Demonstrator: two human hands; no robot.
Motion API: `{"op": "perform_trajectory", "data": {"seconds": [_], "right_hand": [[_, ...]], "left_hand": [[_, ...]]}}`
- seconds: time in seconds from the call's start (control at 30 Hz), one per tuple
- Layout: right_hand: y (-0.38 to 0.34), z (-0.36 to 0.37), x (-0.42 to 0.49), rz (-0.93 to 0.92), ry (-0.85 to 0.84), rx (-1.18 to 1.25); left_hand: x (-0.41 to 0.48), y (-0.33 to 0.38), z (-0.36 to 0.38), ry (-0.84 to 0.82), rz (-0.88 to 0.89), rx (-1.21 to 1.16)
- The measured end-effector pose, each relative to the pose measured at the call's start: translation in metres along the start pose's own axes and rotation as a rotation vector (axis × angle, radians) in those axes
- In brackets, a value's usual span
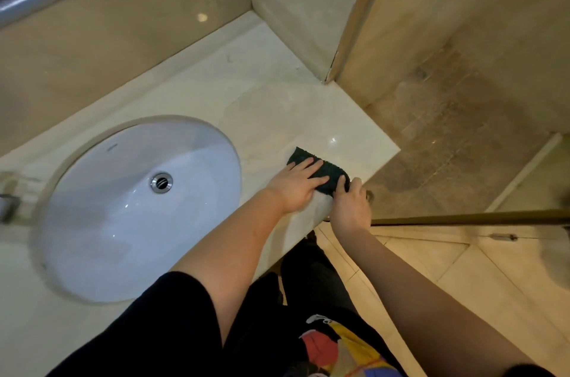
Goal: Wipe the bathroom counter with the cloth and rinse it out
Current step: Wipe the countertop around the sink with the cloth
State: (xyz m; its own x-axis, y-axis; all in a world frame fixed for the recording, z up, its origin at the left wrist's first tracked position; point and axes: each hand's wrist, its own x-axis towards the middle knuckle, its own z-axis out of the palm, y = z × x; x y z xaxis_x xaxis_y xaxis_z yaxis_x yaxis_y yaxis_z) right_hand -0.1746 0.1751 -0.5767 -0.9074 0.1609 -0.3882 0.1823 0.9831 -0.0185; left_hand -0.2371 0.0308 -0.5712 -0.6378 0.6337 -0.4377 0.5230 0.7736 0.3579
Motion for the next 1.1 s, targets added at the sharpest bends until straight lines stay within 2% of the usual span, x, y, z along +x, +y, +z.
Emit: {"op": "perform_trajectory", "data": {"seconds": [0.47, 0.67, 0.93, 1.1], "right_hand": [[-0.126, 0.031, -0.09, -0.095, -0.029, -0.047], [-0.172, 0.045, -0.118, -0.154, -0.037, -0.038], [-0.213, 0.056, -0.158, -0.48, -0.02, -0.211], [-0.206, 0.059, -0.164, -0.608, -0.08, -0.103]], "left_hand": [[-0.146, -0.059, 0.056, 0.055, -0.111, -0.068], [-0.205, -0.07, 0.086, 0.136, -0.139, -0.125], [-0.271, -0.078, 0.125, 0.187, -0.262, -0.199], [-0.293, -0.061, 0.131, 0.311, -0.343, -0.137]]}}
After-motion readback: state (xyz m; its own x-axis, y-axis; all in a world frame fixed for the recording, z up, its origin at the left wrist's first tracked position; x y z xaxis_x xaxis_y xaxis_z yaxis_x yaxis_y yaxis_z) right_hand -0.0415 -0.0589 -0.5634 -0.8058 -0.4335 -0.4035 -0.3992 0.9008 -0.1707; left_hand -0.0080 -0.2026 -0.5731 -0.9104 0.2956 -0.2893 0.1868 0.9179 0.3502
